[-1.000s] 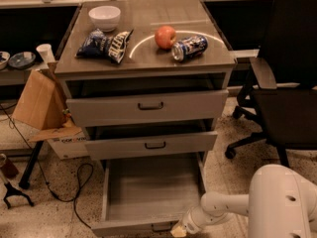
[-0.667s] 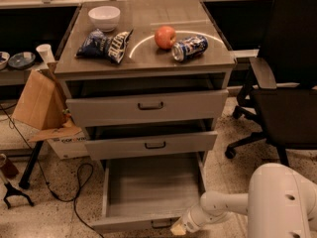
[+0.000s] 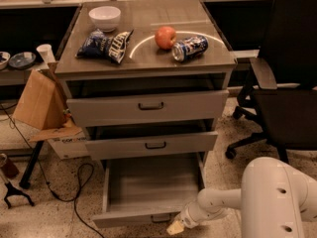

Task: Close bottom drawer

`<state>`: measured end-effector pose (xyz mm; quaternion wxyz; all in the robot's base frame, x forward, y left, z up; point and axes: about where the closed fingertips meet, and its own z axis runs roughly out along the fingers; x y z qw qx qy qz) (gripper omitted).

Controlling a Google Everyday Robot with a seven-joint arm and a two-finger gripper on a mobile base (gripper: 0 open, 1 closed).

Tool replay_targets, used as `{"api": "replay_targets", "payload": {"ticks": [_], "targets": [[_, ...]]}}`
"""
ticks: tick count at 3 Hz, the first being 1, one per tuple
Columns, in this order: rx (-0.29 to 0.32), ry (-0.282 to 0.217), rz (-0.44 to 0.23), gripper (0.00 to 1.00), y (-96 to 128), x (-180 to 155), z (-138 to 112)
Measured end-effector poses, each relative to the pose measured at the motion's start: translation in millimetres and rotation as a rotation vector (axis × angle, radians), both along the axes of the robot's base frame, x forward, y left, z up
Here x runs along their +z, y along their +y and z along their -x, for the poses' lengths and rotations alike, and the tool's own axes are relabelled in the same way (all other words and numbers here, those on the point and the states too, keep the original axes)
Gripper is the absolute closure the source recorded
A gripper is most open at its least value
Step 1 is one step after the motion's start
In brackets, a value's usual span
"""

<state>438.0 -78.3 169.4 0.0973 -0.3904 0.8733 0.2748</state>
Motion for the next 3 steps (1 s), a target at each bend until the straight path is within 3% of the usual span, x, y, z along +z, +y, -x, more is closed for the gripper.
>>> {"api": "replay_targets", "payload": {"ticks": [1,3], "targets": [[-0.021,-0.03,0.024,0.0,6,3,-21],[-0.025,-0.1,0.028,0.0,18,17,-50]]}}
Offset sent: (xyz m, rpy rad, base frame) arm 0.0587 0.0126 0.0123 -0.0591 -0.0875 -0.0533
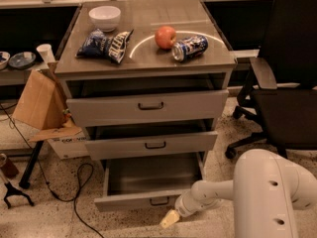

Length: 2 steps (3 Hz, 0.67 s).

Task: Close bottom drawer

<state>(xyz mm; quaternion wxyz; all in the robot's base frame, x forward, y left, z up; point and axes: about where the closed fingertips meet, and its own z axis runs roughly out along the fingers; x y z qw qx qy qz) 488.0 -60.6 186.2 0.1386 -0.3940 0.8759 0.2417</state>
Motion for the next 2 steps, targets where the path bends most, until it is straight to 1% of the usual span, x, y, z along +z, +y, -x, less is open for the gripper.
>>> {"api": "replay_targets", "payload": {"ticks": [1,2], "targets": [[0.03,-0.03,0.002,0.19,2.4,6.0,-9.0],[0.057,-0.034,0.023,0.42,-2.8,6.2,-16.7]]}}
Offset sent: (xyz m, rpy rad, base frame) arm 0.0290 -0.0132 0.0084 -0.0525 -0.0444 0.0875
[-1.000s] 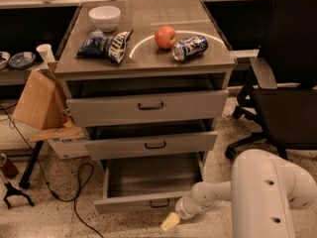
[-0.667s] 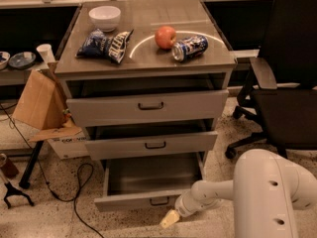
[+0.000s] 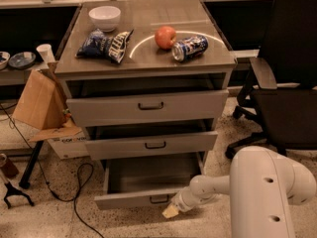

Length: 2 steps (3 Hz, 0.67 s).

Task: Close bottom drawer

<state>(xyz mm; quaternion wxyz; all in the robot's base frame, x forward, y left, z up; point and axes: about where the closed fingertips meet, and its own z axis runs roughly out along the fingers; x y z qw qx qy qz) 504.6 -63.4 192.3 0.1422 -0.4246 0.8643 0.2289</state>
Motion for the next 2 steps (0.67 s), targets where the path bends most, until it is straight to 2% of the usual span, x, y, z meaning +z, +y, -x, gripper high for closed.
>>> {"api": "replay_targets", "payload": {"ticks": [1,2], "targets": [[0.009,0.008,0.045,0.66,-4.2,-4.4,-13.8],[0.017,0.005,0.133,0.89,-4.7,2.2,-23.7]]}}
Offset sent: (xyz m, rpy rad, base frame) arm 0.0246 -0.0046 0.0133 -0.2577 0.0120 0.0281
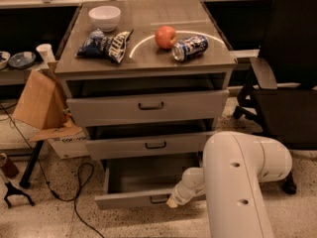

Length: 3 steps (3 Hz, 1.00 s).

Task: Close bottom drawer

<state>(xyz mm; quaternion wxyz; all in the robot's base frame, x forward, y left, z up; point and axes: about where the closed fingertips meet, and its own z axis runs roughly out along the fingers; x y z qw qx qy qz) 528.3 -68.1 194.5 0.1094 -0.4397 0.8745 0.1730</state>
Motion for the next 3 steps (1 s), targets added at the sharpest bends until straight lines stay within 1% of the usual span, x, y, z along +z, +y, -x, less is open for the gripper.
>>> {"api": "replay_targets", "payload": {"ticks": [1,2,3], "targets": [[-0.012,0.028,0.085,1.0,-17.0,-3.2,3.9],[-0.012,0.028,0.085,1.0,-17.0,-3.2,3.9],[-0.02,0.009,0.064,1.0,-22.4,-2.2,1.4]]}}
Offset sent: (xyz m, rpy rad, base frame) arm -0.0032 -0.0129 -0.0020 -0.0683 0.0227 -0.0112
